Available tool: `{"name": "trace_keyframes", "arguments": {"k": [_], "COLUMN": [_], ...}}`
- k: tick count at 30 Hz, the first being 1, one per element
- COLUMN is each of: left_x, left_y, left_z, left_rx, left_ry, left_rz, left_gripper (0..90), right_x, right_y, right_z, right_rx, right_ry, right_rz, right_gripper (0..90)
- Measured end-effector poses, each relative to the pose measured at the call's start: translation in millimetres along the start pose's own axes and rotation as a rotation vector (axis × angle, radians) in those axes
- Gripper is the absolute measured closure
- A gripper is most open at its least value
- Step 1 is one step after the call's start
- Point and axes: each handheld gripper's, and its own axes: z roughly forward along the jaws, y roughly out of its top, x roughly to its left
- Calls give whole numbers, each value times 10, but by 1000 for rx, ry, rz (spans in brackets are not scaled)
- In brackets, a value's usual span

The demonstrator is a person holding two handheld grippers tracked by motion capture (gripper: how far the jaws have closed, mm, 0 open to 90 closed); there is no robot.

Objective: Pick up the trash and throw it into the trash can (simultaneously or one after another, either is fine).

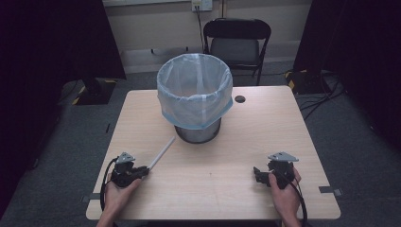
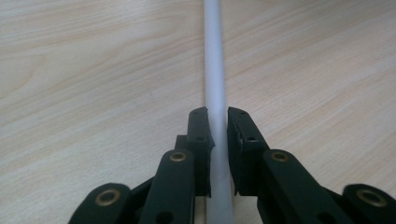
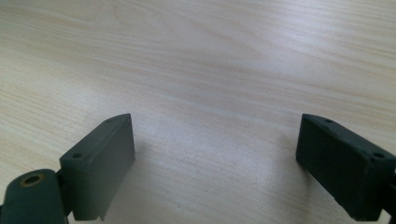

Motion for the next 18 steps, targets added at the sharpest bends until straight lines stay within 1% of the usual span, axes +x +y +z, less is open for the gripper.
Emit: {"name": "trace_keyframes", "arguments": {"k": [5,6,7,8,11,12,14,16,18], "left_x": [63,72,88,99,124,131,153,177,201], "left_y": [-31,-35,-36,-37,-32,-33,-36,-42,-49], "left_z": [-32,-39,-57,-75,-132,-147,-171,-197,-226], "left_rx": [-15,-25,-33,-50,-92,-106,-121,-143,-171], "left_ry": [11,8,12,13,17,19,27,31,25], "left_rz": [-32,-48,-51,-63,-74,-87,-92,-118,-145], "left_gripper": [804,803,803,804,804,804,804,804,804], "right_x": [0,0,0,0,0,0,0,0,0], "right_y": [0,0,0,0,0,0,0,0,0], "right_z": [0,0,0,0,0,0,0,0,0], "right_rx": [0,0,0,0,0,0,0,0,0], "right_ry": [0,0,0,0,0,0,0,0,0], "right_rz": [0,0,0,0,0,0,0,0,0], "right_gripper": [107,107,107,107,107,107,107,107,107]}}
